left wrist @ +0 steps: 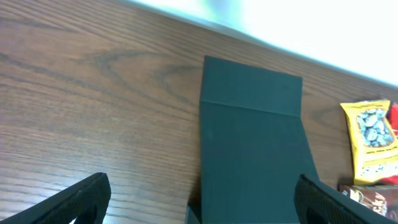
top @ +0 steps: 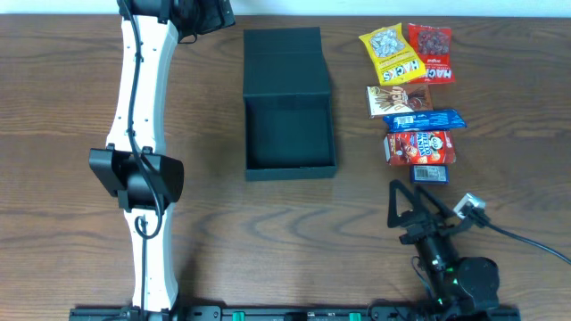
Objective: Pack container
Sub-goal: 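Reach the right gripper to the yellow candy bag and grasp it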
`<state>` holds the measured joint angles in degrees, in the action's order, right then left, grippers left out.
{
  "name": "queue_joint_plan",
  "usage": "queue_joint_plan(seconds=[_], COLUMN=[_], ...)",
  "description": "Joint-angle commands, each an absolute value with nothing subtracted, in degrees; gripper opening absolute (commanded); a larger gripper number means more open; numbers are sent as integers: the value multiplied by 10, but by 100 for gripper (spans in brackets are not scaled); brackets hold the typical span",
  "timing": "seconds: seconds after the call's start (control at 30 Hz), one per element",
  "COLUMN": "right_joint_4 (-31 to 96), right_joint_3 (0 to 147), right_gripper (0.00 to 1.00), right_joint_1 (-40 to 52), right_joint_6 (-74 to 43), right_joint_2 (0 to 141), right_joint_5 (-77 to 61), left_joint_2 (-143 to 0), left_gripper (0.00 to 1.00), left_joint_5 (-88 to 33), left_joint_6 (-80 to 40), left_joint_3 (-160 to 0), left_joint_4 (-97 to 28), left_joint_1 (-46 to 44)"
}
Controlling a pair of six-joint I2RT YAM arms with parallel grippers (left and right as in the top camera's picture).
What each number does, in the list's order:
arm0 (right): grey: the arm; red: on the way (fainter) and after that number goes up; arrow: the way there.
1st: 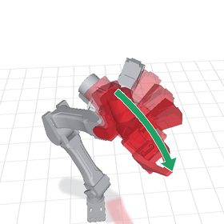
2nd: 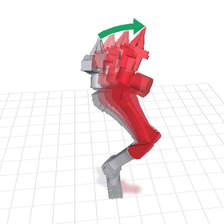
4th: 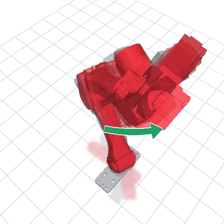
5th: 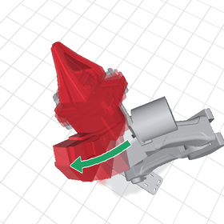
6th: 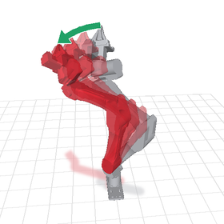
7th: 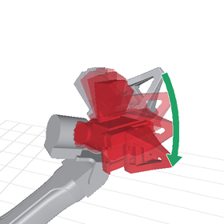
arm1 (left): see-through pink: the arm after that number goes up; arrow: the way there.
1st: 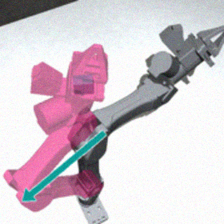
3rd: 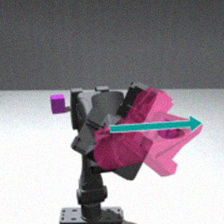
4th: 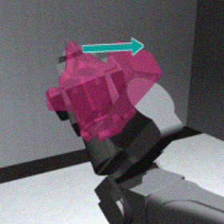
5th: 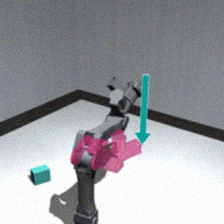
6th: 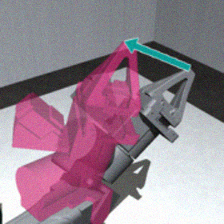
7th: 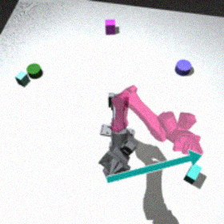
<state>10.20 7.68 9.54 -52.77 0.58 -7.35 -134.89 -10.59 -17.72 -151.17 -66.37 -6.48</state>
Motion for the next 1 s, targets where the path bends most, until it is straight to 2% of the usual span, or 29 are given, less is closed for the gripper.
queue_joint_plan(seconds=[0.0, 0.17, 0.33, 0.53, 0.67, 0.83, 0.97], right_joint_4=[86, 15, -20, -19, -9, 122, 322], right_joint_3=[75, 75, 114, 334, 504, 762, 1000], right_gripper=[99, 95, 99, 99, 99, 98, 99], right_joint_1=[102, 95, 42, -80, -102, -101, -84], right_joint_6=[-650, -581, -540, -391, -342, -282, -144], right_joint_2=[3, 13, 111, 446, 668, 916, 1084], right_joint_5=[-76, -27, -16, -73, -108, -133, -134], left_joint_2=[-1340, -1340, -1340, -1340, -1340, -1340, -1340], left_gripper=[95, 95, 95, 95, 95, 95, 95], left_joint_5=[-123, -123, -118, -102, -61, -39, -38], left_joint_6=[-167, -166, -162, -115, -115, -116, -115], left_joint_3=[-1520, -1520, -1520, -1520, -1520, -1520, -1520], left_joint_4=[-663, -662, -658, -611, -593, -597, -604], left_joint_1=[-63, -63, -63, -63, -64, -64, -64])
